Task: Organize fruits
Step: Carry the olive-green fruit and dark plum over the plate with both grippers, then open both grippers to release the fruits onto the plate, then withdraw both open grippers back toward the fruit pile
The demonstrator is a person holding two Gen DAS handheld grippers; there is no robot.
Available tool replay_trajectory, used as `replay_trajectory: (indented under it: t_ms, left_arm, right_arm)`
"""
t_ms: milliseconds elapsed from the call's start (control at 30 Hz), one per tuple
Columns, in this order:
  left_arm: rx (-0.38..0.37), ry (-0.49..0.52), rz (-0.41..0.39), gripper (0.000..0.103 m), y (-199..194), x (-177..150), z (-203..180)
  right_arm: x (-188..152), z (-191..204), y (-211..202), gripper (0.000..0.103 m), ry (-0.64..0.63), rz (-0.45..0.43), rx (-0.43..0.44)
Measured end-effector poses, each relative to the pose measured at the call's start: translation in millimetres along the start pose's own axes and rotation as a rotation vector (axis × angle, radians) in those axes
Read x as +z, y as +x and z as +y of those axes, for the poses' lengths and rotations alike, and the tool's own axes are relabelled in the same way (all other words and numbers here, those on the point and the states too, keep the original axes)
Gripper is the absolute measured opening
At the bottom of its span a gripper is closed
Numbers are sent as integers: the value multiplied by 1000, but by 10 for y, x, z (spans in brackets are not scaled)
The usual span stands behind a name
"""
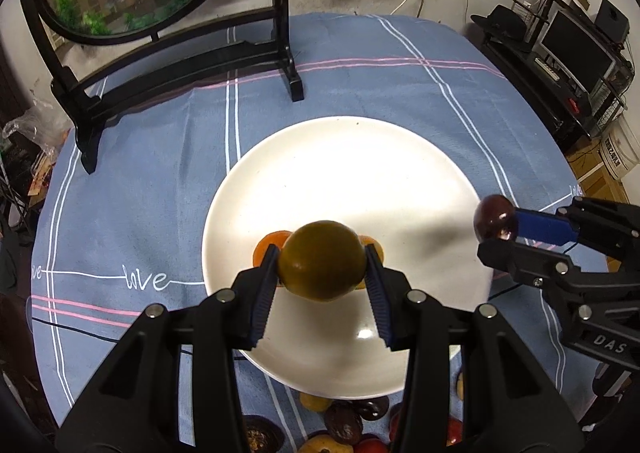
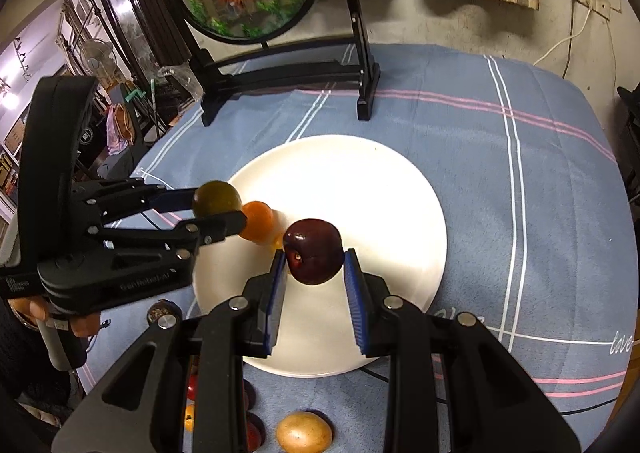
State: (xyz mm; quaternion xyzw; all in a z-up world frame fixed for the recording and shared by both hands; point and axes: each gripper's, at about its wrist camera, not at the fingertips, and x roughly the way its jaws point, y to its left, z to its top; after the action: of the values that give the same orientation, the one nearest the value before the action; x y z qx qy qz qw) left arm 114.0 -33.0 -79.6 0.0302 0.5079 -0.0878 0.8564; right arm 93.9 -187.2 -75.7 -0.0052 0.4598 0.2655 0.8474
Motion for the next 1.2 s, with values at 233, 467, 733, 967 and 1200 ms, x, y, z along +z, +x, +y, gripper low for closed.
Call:
replay_trajectory:
  t_ms: [233, 467, 733, 967, 1200]
  left_arm:
    - [20, 16, 44, 43, 295, 108, -24]
    - [27, 28, 57, 46, 440, 200, -45]
    - [24, -1, 15, 61, 314, 215, 25]
    - [15, -21, -31, 61, -78, 102, 97]
    - [11, -4, -68, 66, -498, -243, 82]
  right_arm:
    - [-33, -88, 336, 29, 5, 70, -11]
    - [-19, -193, 545, 35, 20, 126, -38]
    - [-25, -306, 343, 35, 41, 86, -41]
    - [-229, -243, -153, 35, 19, 33, -19]
    - [-932, -140, -527, 35, -24, 115, 12]
